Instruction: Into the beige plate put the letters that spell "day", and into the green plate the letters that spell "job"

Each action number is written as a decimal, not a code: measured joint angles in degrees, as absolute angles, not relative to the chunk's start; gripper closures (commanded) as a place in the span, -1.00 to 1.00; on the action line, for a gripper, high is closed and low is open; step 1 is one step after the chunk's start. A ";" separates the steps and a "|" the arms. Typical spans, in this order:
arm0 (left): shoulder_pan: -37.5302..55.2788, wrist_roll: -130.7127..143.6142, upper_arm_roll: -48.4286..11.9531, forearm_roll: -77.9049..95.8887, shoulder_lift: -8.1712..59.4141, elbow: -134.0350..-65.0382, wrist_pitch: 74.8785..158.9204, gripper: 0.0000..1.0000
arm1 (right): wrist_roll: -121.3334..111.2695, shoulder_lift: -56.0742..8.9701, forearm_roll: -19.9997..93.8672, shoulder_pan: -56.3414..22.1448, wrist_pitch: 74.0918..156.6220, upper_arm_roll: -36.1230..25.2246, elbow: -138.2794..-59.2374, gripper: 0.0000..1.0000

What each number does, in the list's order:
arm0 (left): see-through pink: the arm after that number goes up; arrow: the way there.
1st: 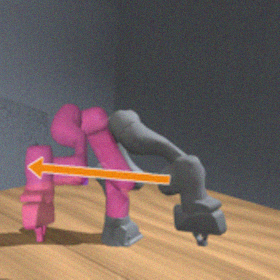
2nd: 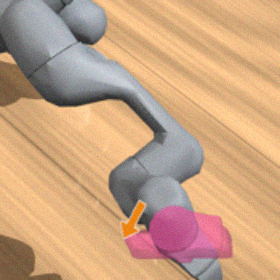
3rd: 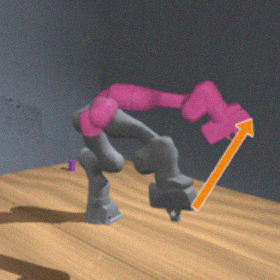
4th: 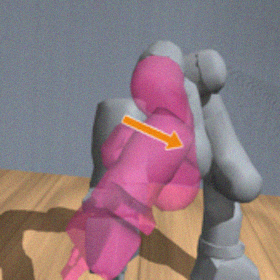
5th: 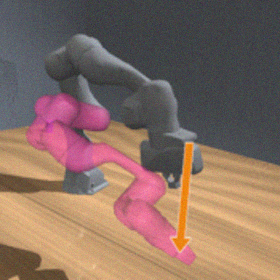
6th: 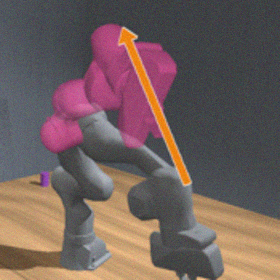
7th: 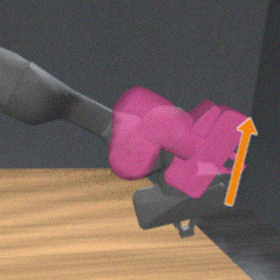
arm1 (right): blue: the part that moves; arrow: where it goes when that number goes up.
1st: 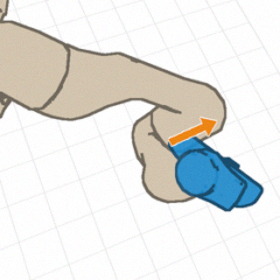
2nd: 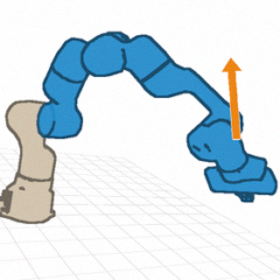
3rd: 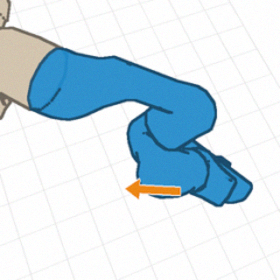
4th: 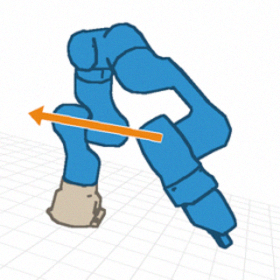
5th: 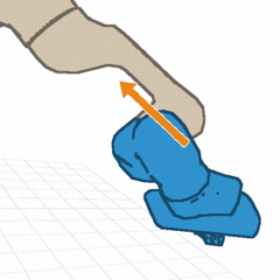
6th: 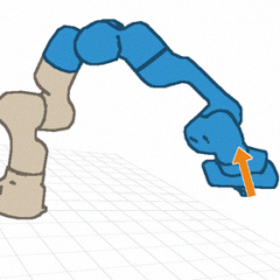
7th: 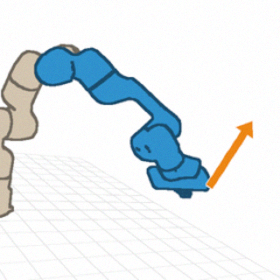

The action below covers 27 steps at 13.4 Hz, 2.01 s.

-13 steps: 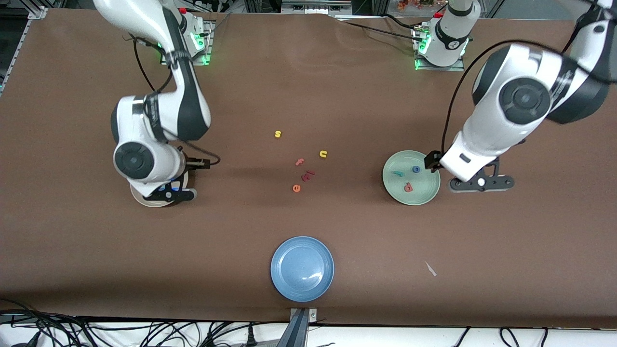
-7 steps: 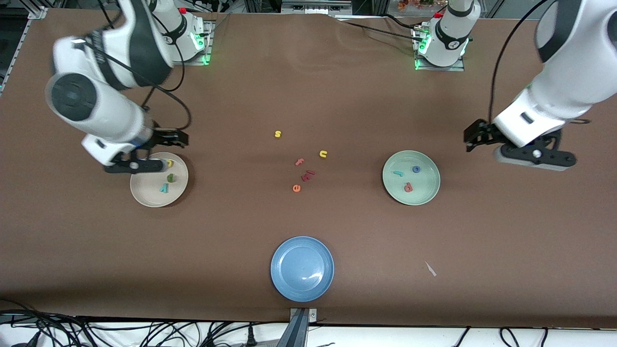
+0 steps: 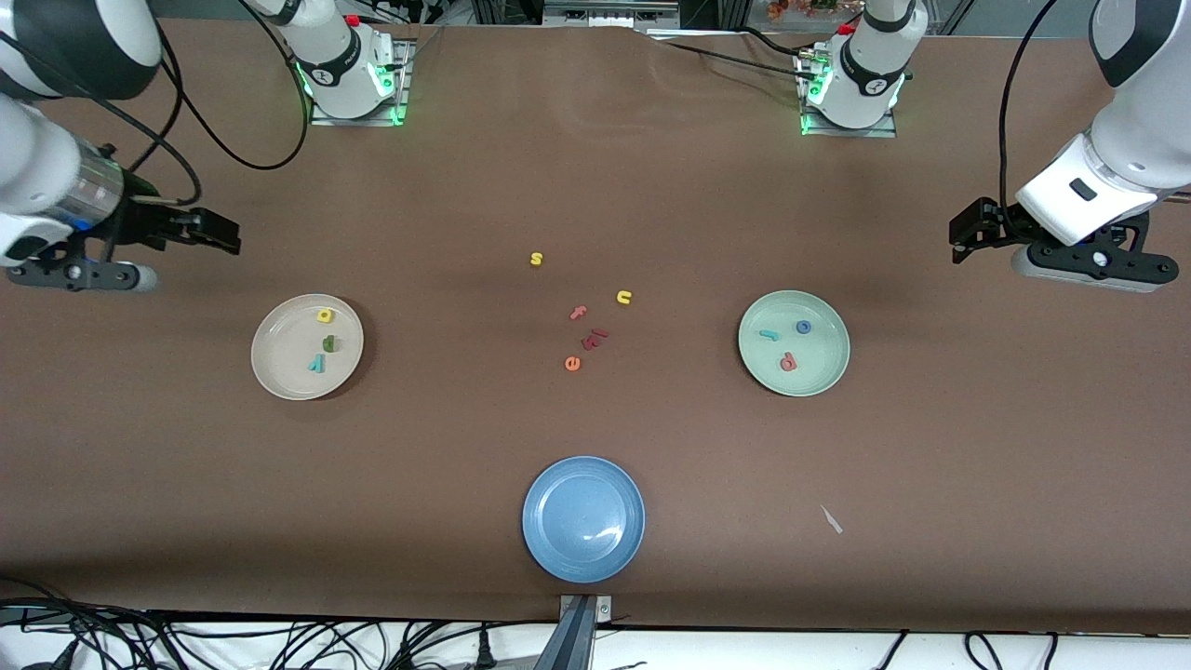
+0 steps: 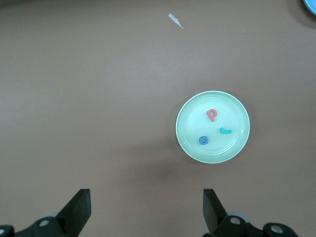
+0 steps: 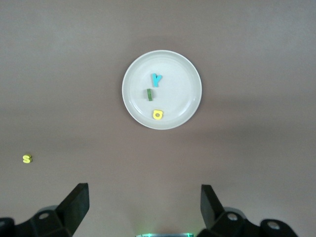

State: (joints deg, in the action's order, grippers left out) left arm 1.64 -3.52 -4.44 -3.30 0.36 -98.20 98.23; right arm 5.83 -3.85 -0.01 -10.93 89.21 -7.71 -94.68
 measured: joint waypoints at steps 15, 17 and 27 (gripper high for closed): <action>2.27 -3.52 -4.51 -3.30 0.76 -96.83 95.68 -1.00 | -0.45 -3.79 -0.11 -8.38 89.58 -6.13 -92.67 -1.00; 2.28 -3.52 -4.52 -3.30 0.78 -96.82 95.67 -1.00 | -0.45 -3.80 -0.11 -8.39 89.58 -5.98 -92.66 -1.00; 2.28 -3.52 -4.52 -3.30 0.95 -96.75 95.62 -1.00 | -0.45 -3.86 -0.11 -8.38 89.57 -5.82 -92.58 -1.00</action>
State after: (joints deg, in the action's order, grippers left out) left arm 2.28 -3.52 -4.52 -3.30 0.95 -96.75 95.62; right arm -0.45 -3.86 -0.11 -8.38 89.57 -5.82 -92.58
